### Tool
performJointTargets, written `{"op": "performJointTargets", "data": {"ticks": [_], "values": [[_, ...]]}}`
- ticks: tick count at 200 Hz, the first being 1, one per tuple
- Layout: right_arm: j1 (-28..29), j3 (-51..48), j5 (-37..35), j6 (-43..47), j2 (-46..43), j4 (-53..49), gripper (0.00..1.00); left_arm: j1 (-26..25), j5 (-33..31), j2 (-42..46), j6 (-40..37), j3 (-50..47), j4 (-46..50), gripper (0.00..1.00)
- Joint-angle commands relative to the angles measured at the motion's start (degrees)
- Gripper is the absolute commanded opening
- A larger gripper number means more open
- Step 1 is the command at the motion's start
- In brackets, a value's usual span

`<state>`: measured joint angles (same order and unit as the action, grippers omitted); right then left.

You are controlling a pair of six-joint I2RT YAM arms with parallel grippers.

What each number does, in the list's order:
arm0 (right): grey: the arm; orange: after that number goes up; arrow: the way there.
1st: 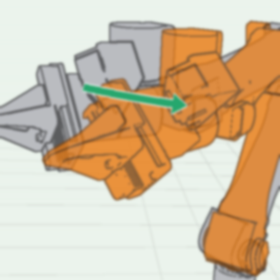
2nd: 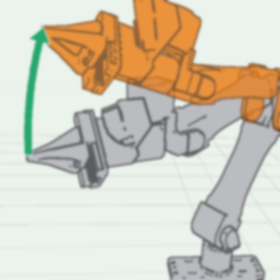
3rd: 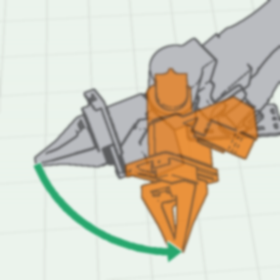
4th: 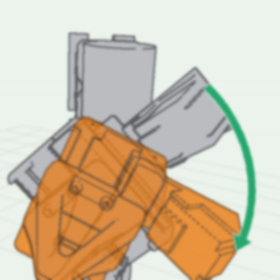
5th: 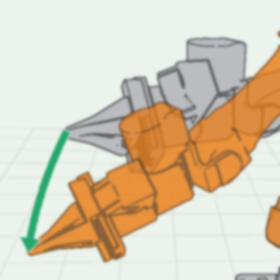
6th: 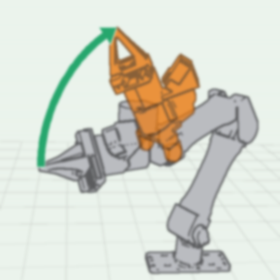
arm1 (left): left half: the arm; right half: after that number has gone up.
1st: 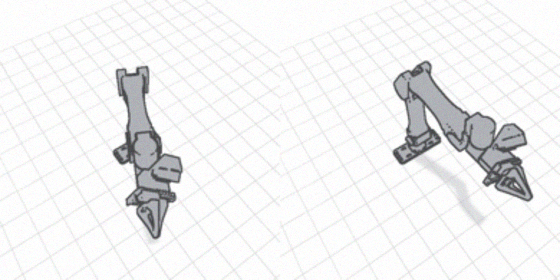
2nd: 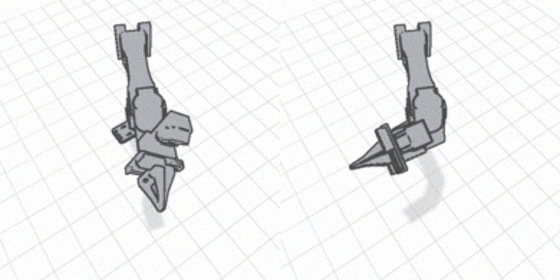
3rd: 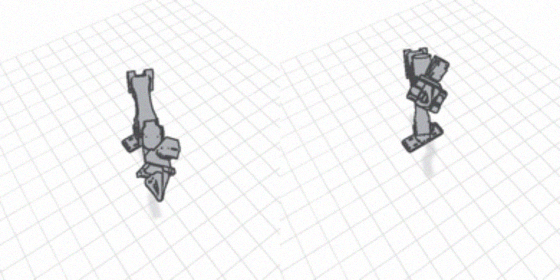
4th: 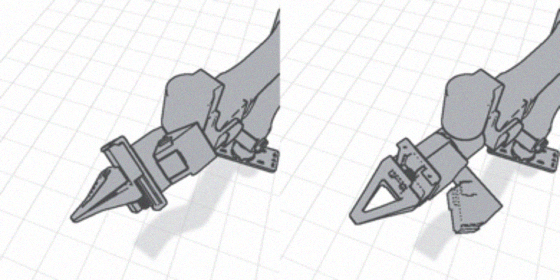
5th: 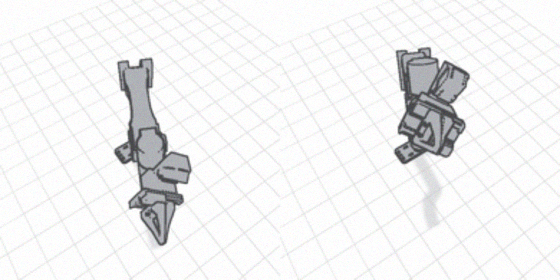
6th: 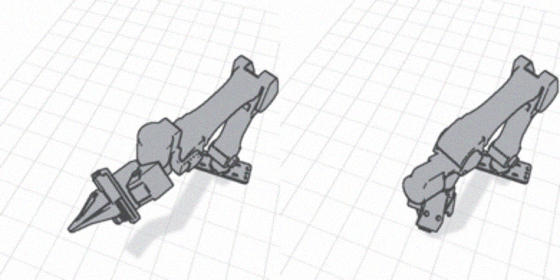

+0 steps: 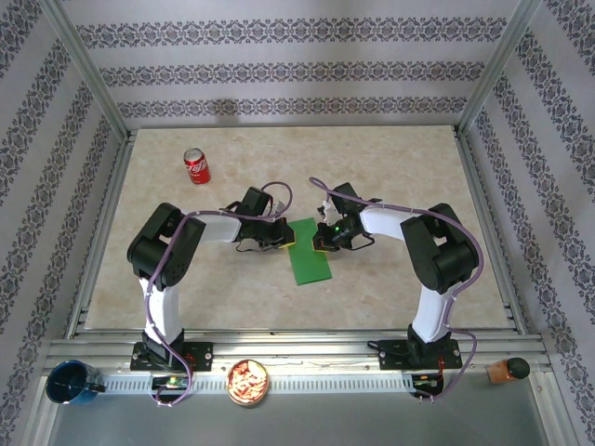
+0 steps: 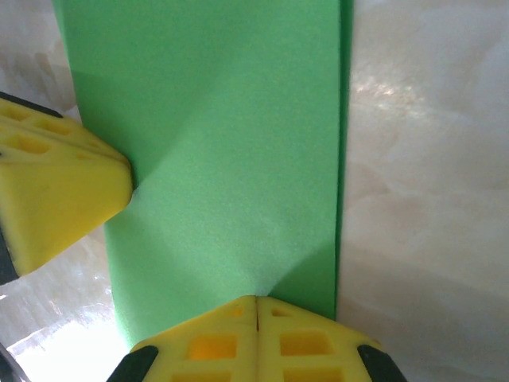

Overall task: Fold a paper plane with a square sheet of paper (pick it up from the middle)
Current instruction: First fold the square sheet of paper in half at the center of the table.

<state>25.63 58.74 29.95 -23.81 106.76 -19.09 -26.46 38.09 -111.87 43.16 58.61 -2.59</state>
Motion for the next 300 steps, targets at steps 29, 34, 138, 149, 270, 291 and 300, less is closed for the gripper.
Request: {"op": "performJointTargets", "data": {"ticks": [29, 34, 138, 149, 270, 291, 300], "values": [[-0.45, -3.21, -6.05, 0.21, 3.19, -6.66, 0.00, 3.01, -8.73, -2.70, 2.02, 2.01, 2.69, 0.08], [-0.48, -3.26, -6.05, 0.26, 3.23, -6.74, 0.00, 3.15, -8.54, -2.65, 2.13, 1.91, 2.44, 0.08], [-0.75, -3.61, -5.80, 1.04, 3.12, -6.92, 0.00, 4.72, -5.68, -1.68, 3.30, 4.20, 1.05, 0.09], [-0.92, -3.33, -5.70, 1.65, 3.28, -7.54, 0.00, 4.75, -5.07, -0.27, 3.49, 3.78, 0.94, 0.09], [-2.29, -0.64, -5.61, 4.83, 4.03, -10.92, 0.00, 0.44, 0.33, 1.65, 3.11, 4.28, -1.88, 0.11], [-2.34, -0.68, -5.61, 4.83, 4.05, -10.97, 0.00, 0.43, 0.36, -0.60, 2.78, 5.53, -1.45, 0.11], [-2.34, -0.75, -5.61, 4.83, 4.07, -10.88, 0.00, 0.44, 0.22, -1.58, 2.73, 5.96, -1.55, 0.11]]}}
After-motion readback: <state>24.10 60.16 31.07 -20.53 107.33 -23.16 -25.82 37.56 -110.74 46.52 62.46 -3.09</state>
